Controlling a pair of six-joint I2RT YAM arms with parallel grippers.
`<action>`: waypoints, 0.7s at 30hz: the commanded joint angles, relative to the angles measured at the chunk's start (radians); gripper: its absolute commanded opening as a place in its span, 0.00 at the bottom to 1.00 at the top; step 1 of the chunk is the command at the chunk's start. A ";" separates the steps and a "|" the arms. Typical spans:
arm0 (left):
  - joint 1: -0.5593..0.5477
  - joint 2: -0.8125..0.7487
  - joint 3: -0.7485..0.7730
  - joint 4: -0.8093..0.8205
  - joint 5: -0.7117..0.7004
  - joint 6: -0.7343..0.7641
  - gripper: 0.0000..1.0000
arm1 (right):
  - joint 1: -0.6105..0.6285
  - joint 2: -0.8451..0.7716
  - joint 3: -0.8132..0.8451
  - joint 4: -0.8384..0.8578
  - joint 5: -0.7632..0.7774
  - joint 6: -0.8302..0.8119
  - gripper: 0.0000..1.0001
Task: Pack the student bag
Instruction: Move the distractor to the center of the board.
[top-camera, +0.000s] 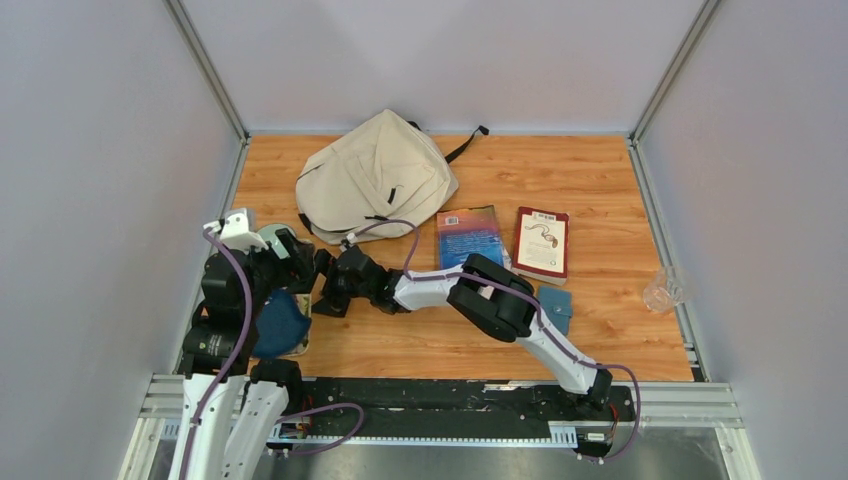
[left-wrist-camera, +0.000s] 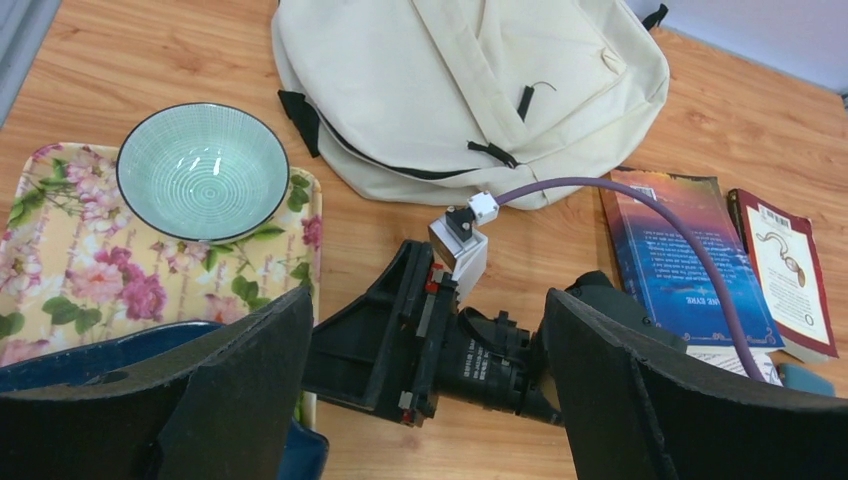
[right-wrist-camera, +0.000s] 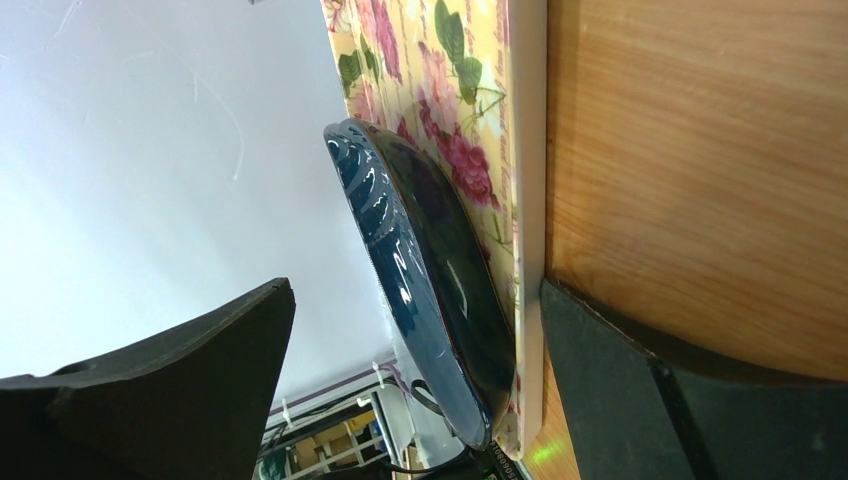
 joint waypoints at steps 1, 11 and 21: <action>0.006 0.004 0.041 0.008 0.011 0.021 0.93 | 0.023 0.028 0.056 -0.012 0.008 0.026 0.99; -0.006 -0.005 0.025 0.024 0.034 0.021 0.94 | 0.059 0.057 0.106 -0.022 -0.045 -0.041 0.99; -0.006 -0.018 -0.005 0.028 0.042 0.019 0.94 | 0.070 0.116 0.207 -0.052 -0.097 -0.081 0.99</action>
